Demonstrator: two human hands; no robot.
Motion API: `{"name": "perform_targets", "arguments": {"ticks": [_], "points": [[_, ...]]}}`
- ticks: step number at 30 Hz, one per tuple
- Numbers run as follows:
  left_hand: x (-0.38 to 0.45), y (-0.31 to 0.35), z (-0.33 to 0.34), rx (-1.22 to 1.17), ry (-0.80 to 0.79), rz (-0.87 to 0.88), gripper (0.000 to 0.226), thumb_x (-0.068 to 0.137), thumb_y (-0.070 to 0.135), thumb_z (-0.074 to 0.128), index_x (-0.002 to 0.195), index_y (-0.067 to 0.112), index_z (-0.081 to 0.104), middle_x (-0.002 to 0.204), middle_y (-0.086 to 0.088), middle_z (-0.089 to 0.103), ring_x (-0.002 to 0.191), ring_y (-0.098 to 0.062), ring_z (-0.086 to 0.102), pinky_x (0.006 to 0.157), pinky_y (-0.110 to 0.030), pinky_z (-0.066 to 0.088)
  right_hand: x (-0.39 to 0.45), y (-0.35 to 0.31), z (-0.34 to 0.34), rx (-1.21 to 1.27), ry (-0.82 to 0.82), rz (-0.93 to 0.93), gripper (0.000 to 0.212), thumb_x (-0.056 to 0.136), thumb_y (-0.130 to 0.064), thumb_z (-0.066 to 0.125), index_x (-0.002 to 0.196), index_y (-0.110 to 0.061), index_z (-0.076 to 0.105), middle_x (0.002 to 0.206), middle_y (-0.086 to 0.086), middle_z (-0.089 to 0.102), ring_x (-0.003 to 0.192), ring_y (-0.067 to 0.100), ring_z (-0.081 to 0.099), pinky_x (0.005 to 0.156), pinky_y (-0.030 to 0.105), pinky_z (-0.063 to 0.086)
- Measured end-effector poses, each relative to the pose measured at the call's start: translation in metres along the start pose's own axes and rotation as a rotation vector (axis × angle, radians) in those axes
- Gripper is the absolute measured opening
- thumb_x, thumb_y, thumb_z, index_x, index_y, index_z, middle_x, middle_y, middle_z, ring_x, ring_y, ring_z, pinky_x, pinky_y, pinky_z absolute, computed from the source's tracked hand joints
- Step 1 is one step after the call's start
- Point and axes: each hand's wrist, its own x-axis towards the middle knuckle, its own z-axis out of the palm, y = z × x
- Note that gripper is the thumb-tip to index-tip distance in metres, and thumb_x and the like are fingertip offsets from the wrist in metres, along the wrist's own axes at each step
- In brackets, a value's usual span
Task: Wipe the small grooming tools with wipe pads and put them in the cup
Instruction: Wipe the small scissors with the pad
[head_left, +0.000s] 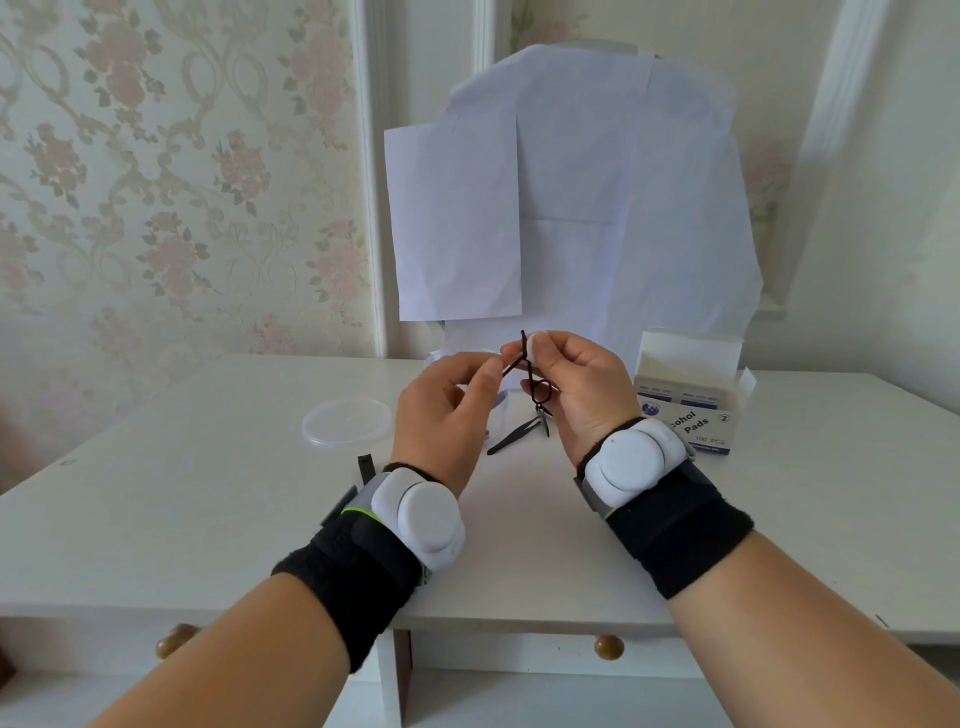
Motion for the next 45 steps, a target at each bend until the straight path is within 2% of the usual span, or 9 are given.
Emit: {"name": "perform_targets", "arguments": {"ticks": [4, 9, 16, 20, 27, 33, 37, 40, 45], "points": [[-0.005, 0.006, -0.001, -0.071, 0.018, 0.007, 0.018, 0.097, 0.019, 0.053, 0.103, 0.013, 0.07, 0.067, 0.001, 0.054, 0.05, -0.012, 0.059, 0.057, -0.019, 0.052, -0.001, -0.002, -0.001, 0.027, 0.029, -0.02, 0.021, 0.099, -0.016, 0.055, 0.084, -0.014, 0.07, 0.09, 0.005, 0.076, 0.091, 0.021, 0.07, 0.074, 0.032, 0.052], [-0.004, 0.005, 0.0, -0.003, 0.007, 0.018, 0.011, 0.096, 0.019, 0.056, 0.104, 0.02, 0.063, 0.087, 0.001, 0.058, 0.05, -0.008, 0.06, 0.057, -0.039, 0.055, -0.001, -0.001, 0.0, -0.004, 0.059, -0.077, 0.021, 0.099, -0.012, 0.055, 0.085, -0.012, 0.071, 0.091, 0.007, 0.076, 0.082, 0.02, 0.068, 0.079, 0.037, 0.053], [0.0, 0.002, -0.001, 0.043, 0.05, 0.037, 0.01, 0.095, 0.021, 0.057, 0.103, 0.024, 0.062, 0.107, 0.004, 0.053, 0.059, -0.023, 0.06, 0.057, -0.018, 0.051, 0.0, 0.0, 0.0, 0.0, 0.055, -0.087, 0.021, 0.098, -0.011, 0.055, 0.084, -0.012, 0.07, 0.09, 0.008, 0.076, 0.082, 0.021, 0.067, 0.08, 0.035, 0.055], [-0.002, 0.005, 0.0, -0.075, 0.009, -0.032, 0.018, 0.1, 0.022, 0.048, 0.098, 0.011, 0.062, 0.081, -0.01, 0.06, 0.049, -0.018, 0.052, 0.054, -0.012, 0.045, 0.001, -0.002, -0.002, 0.063, 0.029, -0.076, 0.031, 0.099, -0.014, 0.054, 0.076, -0.023, 0.073, 0.092, 0.006, 0.076, 0.087, 0.022, 0.067, 0.083, 0.041, 0.049], [-0.001, 0.004, -0.001, -0.208, -0.155, -0.09, 0.038, 0.093, 0.047, 0.041, 0.095, 0.019, 0.067, 0.097, -0.002, 0.072, 0.045, -0.025, 0.054, 0.056, -0.036, 0.045, 0.0, -0.003, 0.001, 0.173, -0.137, -0.024, 0.02, 0.086, -0.03, 0.058, 0.088, -0.012, 0.069, 0.094, 0.007, 0.073, 0.082, 0.025, 0.069, 0.084, 0.045, 0.047], [0.005, 0.008, -0.005, -0.387, -0.306, -0.317, 0.07, 0.085, 0.064, 0.033, 0.115, 0.01, 0.065, 0.114, -0.002, 0.07, 0.048, -0.029, 0.057, 0.056, -0.03, 0.047, 0.002, -0.003, 0.0, 0.251, -0.22, 0.044, 0.023, 0.087, -0.03, 0.057, 0.093, -0.009, 0.066, 0.091, 0.004, 0.072, 0.077, 0.028, 0.067, 0.087, 0.044, 0.035], [0.006, 0.007, -0.006, -0.441, -0.342, -0.383, 0.064, 0.084, 0.063, 0.047, 0.117, 0.012, 0.065, 0.117, -0.006, 0.068, 0.053, -0.032, 0.061, 0.059, -0.033, 0.051, 0.0, -0.004, 0.002, 0.307, -0.278, 0.089, 0.017, 0.087, -0.025, 0.057, 0.081, -0.018, 0.072, 0.093, 0.006, 0.073, 0.076, 0.025, 0.07, 0.086, 0.042, 0.038], [0.009, 0.009, -0.005, -0.481, -0.383, -0.408, 0.057, 0.076, 0.054, 0.055, 0.117, 0.016, 0.066, 0.102, -0.007, 0.067, 0.058, -0.031, 0.062, 0.06, -0.034, 0.047, 0.001, -0.001, 0.003, 0.325, -0.296, 0.111, 0.017, 0.09, -0.022, 0.057, 0.086, -0.017, 0.072, 0.1, 0.015, 0.071, 0.084, 0.033, 0.065, 0.086, 0.045, 0.038], [0.008, 0.009, -0.008, -0.604, -0.462, -0.478, 0.026, 0.076, 0.038, 0.06, 0.093, 0.02, 0.07, 0.074, 0.001, 0.055, 0.06, -0.017, 0.051, 0.059, -0.03, 0.041, -0.001, -0.004, 0.001, 0.389, -0.323, 0.164, 0.019, 0.091, -0.02, 0.059, 0.08, -0.016, 0.074, 0.09, 0.011, 0.069, 0.074, 0.025, 0.052, 0.062, 0.028, 0.049]]}}
